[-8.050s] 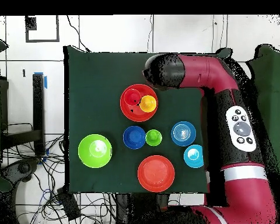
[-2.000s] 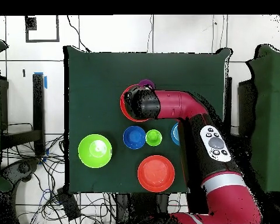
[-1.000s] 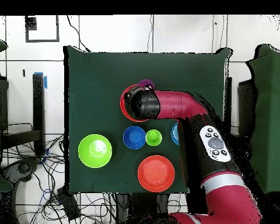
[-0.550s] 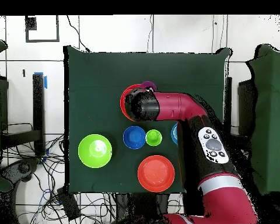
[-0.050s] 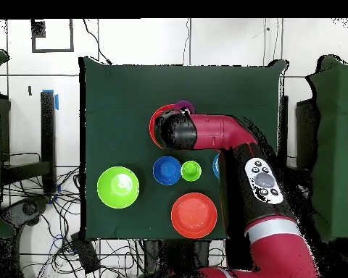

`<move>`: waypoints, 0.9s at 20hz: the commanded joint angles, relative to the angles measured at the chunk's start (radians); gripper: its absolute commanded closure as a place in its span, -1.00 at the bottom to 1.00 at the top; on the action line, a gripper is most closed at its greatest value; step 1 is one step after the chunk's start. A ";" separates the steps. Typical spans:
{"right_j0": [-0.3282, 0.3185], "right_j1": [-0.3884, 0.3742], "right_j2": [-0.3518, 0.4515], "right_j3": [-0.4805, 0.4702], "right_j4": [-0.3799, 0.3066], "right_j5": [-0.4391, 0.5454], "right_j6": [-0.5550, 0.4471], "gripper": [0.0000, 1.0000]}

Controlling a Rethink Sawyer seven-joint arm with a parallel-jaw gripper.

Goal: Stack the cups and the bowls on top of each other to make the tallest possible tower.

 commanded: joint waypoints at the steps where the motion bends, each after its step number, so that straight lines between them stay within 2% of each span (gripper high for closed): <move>1: 0.003 -0.009 0.009 -0.009 0.006 0.014 0.109 1.00; 9: 0.008 -0.023 0.003 -0.008 0.001 0.018 0.109 1.00; 18: -0.006 -0.076 0.008 0.040 0.005 0.025 0.104 1.00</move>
